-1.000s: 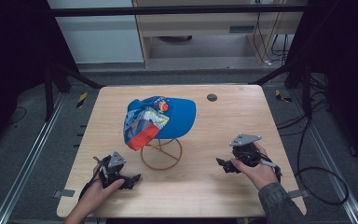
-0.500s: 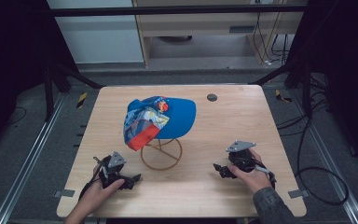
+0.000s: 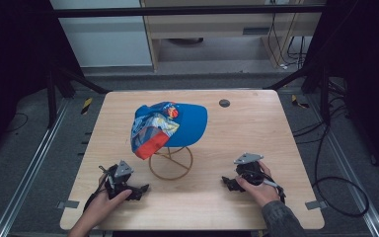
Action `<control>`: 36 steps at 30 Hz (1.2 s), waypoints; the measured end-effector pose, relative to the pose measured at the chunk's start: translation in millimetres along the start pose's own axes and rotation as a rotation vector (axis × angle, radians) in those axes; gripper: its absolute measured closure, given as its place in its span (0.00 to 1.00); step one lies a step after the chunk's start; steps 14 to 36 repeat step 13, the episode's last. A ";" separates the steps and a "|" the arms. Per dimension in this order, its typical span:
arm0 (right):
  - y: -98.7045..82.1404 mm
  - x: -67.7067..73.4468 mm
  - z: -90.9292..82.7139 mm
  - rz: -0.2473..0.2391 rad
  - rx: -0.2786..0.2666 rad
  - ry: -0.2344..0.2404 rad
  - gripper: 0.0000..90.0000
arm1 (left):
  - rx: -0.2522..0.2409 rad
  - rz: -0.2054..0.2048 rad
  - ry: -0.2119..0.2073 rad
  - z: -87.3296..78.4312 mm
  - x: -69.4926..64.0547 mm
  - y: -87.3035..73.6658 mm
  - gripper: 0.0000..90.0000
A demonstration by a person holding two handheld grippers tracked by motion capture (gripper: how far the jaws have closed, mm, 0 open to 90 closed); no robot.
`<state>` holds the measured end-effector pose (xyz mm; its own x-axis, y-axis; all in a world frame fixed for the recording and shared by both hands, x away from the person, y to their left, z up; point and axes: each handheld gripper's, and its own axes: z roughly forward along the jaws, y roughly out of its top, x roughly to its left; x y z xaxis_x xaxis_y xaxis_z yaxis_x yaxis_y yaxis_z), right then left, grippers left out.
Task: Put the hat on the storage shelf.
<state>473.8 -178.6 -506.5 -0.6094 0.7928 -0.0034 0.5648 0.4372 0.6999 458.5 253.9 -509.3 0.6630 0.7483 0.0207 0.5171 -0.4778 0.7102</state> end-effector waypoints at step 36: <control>-5.0 3.3 2.6 0.016 -0.047 -0.024 0.08 | 0.000 0.000 0.000 0.0 -0.1 0.0 0.00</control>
